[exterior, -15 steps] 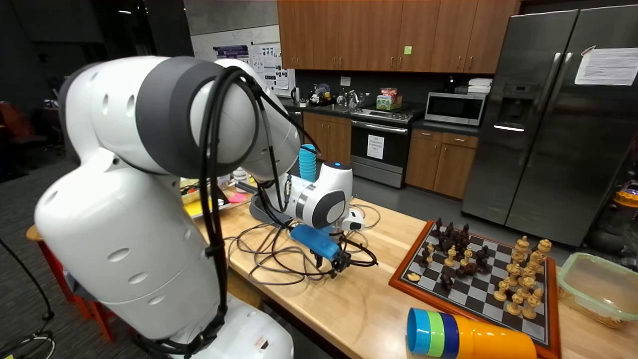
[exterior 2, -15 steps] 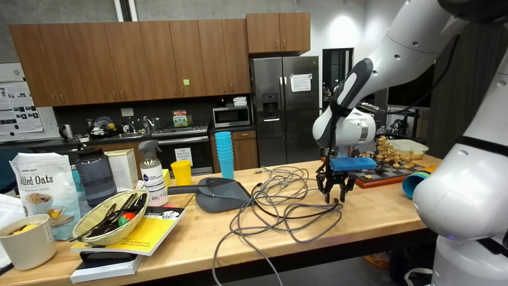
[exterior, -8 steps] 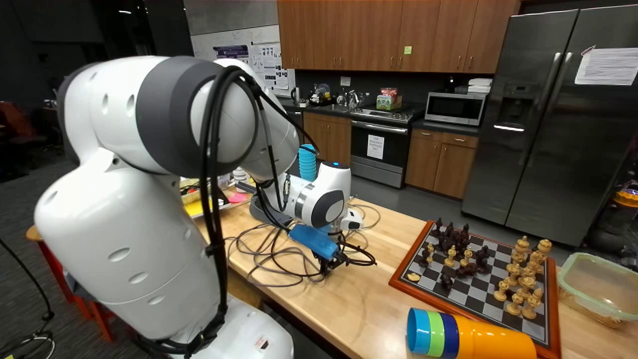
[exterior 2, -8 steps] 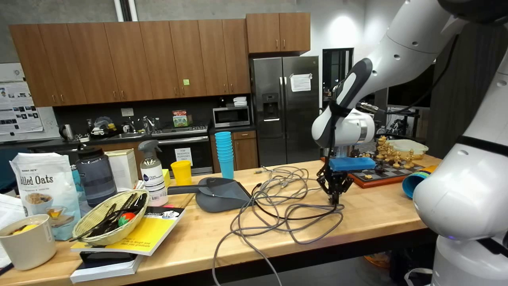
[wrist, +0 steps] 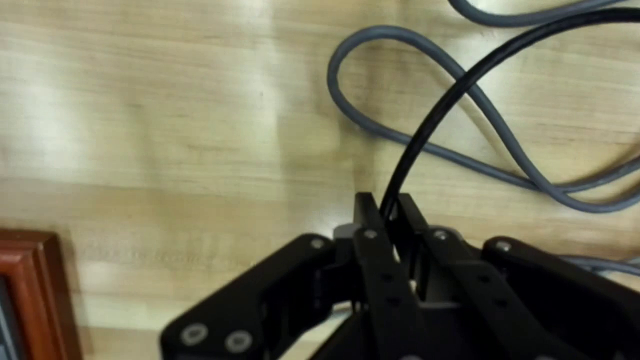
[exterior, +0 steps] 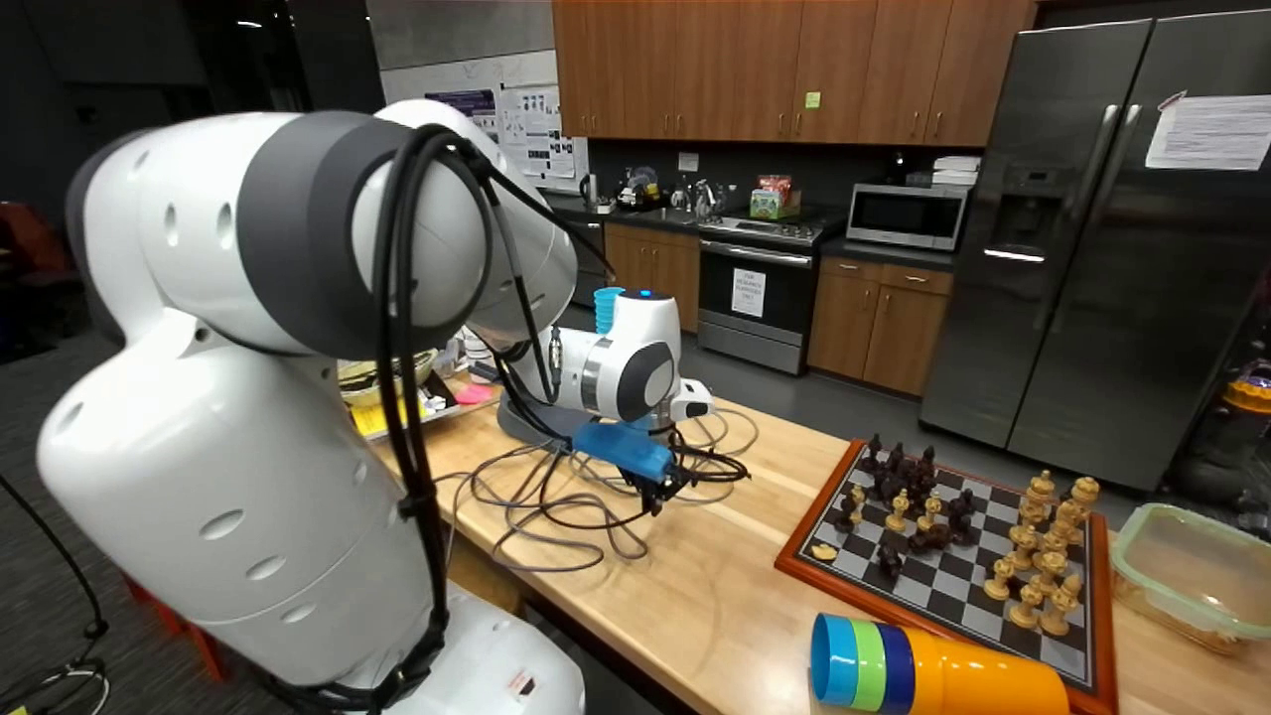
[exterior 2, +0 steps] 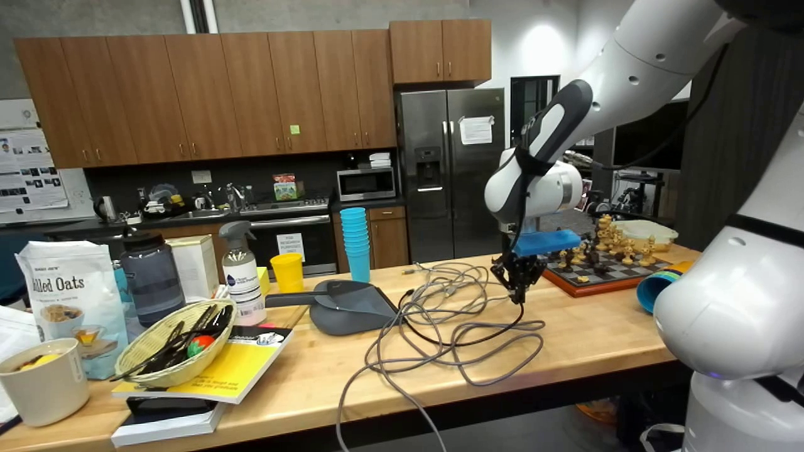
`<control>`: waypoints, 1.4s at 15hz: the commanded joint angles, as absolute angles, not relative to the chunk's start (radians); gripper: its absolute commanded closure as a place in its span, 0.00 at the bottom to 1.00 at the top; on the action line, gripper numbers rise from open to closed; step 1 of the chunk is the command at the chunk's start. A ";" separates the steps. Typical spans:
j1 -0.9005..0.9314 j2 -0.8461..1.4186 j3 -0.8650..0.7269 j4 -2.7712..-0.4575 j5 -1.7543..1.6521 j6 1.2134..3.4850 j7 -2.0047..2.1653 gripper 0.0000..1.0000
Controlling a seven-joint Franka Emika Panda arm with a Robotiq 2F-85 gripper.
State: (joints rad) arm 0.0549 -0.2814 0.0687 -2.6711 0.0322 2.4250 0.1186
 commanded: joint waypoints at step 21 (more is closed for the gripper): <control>-0.095 -0.643 0.039 -2.493 -0.087 2.223 0.154 0.97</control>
State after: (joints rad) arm -0.0816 -0.5888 0.0464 -2.5052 -0.0617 2.2676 0.1510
